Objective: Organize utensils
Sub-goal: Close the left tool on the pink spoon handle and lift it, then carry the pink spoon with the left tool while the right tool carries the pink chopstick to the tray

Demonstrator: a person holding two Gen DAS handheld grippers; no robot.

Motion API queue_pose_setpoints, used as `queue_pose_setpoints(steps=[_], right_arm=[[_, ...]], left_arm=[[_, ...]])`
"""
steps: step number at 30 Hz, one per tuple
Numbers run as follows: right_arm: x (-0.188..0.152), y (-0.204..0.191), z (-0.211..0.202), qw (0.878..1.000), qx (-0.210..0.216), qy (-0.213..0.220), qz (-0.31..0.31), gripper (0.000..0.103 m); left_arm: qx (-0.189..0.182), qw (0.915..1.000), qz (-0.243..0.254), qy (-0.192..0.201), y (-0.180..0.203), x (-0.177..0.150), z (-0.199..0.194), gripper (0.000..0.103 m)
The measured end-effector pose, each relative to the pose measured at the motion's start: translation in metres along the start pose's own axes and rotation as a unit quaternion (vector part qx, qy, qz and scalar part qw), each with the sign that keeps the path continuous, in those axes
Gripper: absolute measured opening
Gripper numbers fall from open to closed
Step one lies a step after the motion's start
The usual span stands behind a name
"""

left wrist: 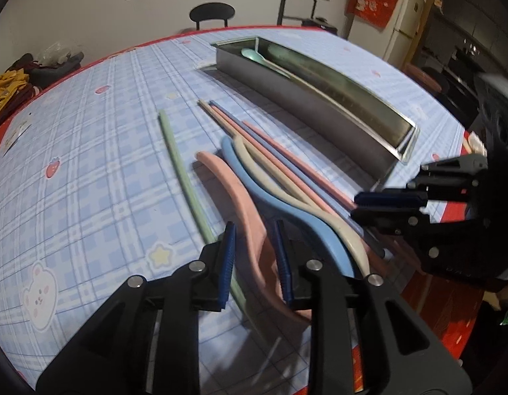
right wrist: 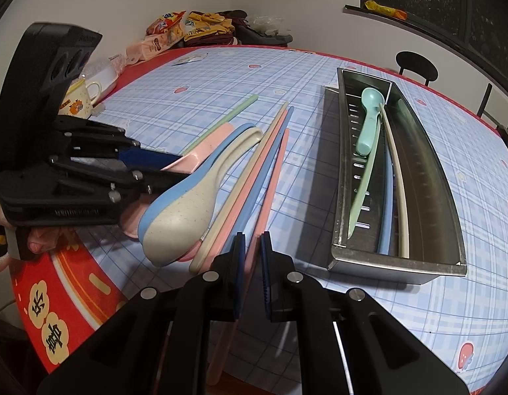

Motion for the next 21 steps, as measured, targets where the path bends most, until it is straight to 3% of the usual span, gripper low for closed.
queue_pose_setpoints(steps=[7, 16, 21], right_arm=[[0.000, 0.000, 0.000, 1.000, 0.000, 0.000, 0.000, 0.009], [0.001, -0.003, 0.000, 1.000, -0.023, 0.000, -0.014, 0.009], [0.001, -0.003, 0.000, 0.999, -0.027, 0.001, -0.018, 0.009]], left_arm=[[0.011, 0.9997, -0.017, 0.016, -0.008, -0.003, -0.003, 0.016], [0.026, 0.9955, -0.061, 0.067, -0.022, -0.008, -0.023, 0.016], [0.015, 0.9880, -0.113, 0.105, -0.038, -0.010, -0.040, 0.016]])
Point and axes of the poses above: each gripper's, at about its wrist camera, not at the fingertips, and z roughly the way its jaws point, y to its right, x to its top, the point moved 9 cm from there along z, roughly the way its jaws point
